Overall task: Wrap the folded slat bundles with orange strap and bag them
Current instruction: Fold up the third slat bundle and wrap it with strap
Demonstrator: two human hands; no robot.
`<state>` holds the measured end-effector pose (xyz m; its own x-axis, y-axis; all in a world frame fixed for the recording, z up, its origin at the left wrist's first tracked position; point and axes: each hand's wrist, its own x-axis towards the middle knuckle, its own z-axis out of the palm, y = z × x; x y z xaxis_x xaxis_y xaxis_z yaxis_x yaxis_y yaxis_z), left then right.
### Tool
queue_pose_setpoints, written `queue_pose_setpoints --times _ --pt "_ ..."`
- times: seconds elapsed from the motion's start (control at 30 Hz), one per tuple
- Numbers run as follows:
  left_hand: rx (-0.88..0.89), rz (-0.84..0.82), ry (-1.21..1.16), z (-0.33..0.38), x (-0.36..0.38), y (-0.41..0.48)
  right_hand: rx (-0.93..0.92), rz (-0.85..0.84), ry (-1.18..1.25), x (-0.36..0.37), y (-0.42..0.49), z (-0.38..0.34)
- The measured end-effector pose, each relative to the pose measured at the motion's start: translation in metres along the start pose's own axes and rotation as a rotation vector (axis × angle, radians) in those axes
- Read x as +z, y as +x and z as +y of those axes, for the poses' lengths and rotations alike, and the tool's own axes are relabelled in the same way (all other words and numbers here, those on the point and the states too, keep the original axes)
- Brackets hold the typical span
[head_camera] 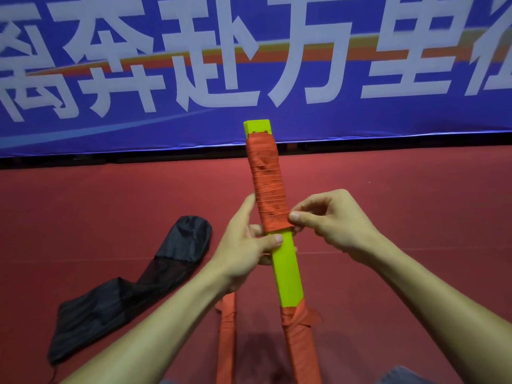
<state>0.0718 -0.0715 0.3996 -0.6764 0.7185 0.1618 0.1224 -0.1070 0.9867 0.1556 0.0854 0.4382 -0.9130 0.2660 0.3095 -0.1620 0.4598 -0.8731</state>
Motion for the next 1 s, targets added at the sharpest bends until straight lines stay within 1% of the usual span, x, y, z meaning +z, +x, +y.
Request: queue_pose_setpoints --times 0.2,0.3,0.37,0.5,0.57,0.67,0.77,0.83,0.9,1.0 --pt "0.045 0.009 -0.095 0.000 0.003 0.001 0.071 -0.041 0.054 -0.003 0.001 0.003" --pt "0.058 0.043 -0.136 0.002 0.004 0.000 0.095 -0.083 0.050 -0.003 0.001 0.003" --pt "0.085 0.037 -0.150 0.002 0.005 -0.001 0.114 -0.103 0.129 0.000 0.000 0.003" --pt "0.113 0.000 -0.126 0.000 0.008 -0.003 0.167 -0.037 0.248 0.009 -0.002 0.005" --pt "0.135 0.061 -0.031 -0.003 0.009 -0.002 0.161 0.007 0.251 0.012 -0.003 0.004" --pt "0.201 0.178 0.221 -0.001 0.009 -0.002 0.107 0.062 0.225 0.017 -0.004 0.002" --pt "0.174 0.267 0.469 0.004 0.008 -0.002 0.073 0.086 0.216 0.020 -0.004 0.002" --pt "0.159 0.286 0.523 0.004 0.007 -0.002 0.066 0.076 0.198 0.021 -0.005 0.002" --pt "0.152 0.257 0.442 0.004 0.005 -0.001 0.064 0.054 0.193 0.020 -0.005 0.000" --pt "0.101 0.150 0.136 0.007 0.006 -0.001 0.052 0.033 0.193 0.019 -0.003 -0.003"
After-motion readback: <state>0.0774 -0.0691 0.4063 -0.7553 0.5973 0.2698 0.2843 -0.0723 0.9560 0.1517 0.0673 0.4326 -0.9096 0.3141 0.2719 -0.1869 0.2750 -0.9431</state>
